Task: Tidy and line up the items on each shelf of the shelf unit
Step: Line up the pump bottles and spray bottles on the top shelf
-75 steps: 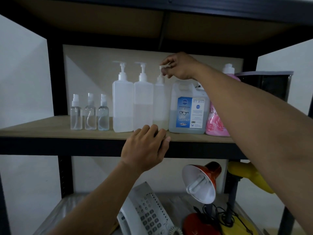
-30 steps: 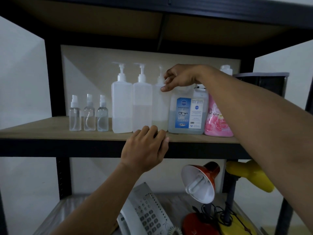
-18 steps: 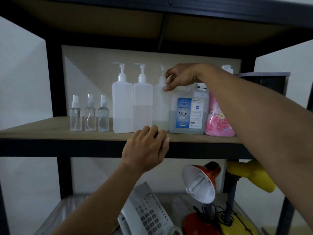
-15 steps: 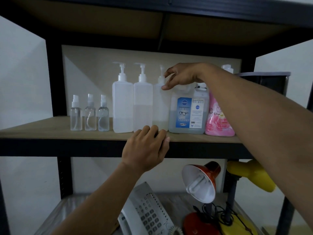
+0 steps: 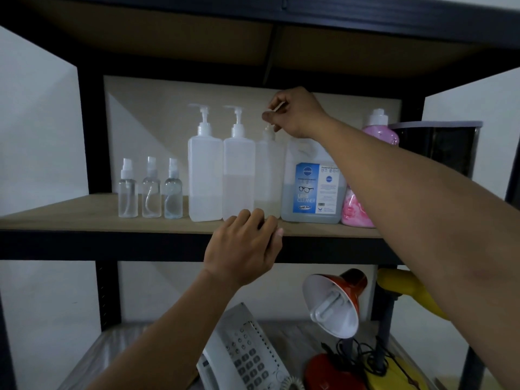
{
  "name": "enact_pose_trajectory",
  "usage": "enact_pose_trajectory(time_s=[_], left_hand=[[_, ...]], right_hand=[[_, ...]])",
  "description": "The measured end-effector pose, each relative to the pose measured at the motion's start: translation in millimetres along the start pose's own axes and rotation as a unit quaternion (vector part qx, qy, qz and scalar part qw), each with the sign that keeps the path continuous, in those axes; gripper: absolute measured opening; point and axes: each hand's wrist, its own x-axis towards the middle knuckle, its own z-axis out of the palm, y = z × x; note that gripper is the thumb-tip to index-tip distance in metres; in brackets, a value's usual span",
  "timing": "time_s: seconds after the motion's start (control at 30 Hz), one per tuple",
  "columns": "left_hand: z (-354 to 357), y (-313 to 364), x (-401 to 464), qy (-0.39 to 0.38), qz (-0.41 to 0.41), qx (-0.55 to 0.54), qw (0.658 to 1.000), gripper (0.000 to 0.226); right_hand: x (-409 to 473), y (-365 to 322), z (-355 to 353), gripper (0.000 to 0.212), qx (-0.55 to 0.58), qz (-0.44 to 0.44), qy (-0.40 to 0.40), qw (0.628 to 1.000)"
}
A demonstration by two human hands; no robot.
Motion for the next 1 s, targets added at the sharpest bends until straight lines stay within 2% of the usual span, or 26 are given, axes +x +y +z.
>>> enact_pose_trajectory(time_s=[0.17,0.37,0.43,0.53,0.6,0.73,0.8,0.9,1.0], left_hand=[[-0.4,0.4,0.5,0.007,-0.001,0.0,1.0,0.037],[-0.9,0.0,0.2,0.001,0.0,-0.002,1.0,0.034],[-1.5,0.3,0.3,0.001,0.0,-0.002,1.0,0.034],[-1.9,0.0,0.4,-0.005,-0.003,-0.009,1.0,0.035],[-2.7,-0.8,-0.1,-0.016,-0.007,-0.017,1.0,0.036],[-7.6,-3.8,-0.2,-0.039,-0.004,-0.025,0.999,0.035],[-11.3,-8.2,-1.6,-0.053,0.006,-0.019,0.998,0.036],[-17.5,-21.3,-7.3,-0.063,0.007,-0.003,0.998,0.041],[-21.0,-30.5,-11.8,-0.069,0.009,0.008,0.998,0.043]], right_hand=[[-2.2,0.4,2.5,0.011,0.013,-0.002,0.015,1.0],[-5.4,-4.2,-0.3,0.015,0.013,0.009,0.006,1.0],[-7.6,-7.0,-2.9,0.024,0.001,0.017,-0.01,1.0],[-11.3,-11.9,-12.0,0.06,-0.051,0.035,-0.065,0.996],[-13.8,-17.6,-19.2,0.07,-0.06,0.036,-0.058,0.996],[-22.8,-35.4,-26.9,0.048,-0.061,-0.024,0.066,0.996],[-29.1,-47.3,-25.4,0.033,-0.075,-0.046,0.089,0.992],[-40.2,-66.7,-11.3,0.028,-0.12,-0.039,0.034,0.991],[-50.7,-76.3,16.8,0.041,-0.186,-0.009,-0.03,0.982]])
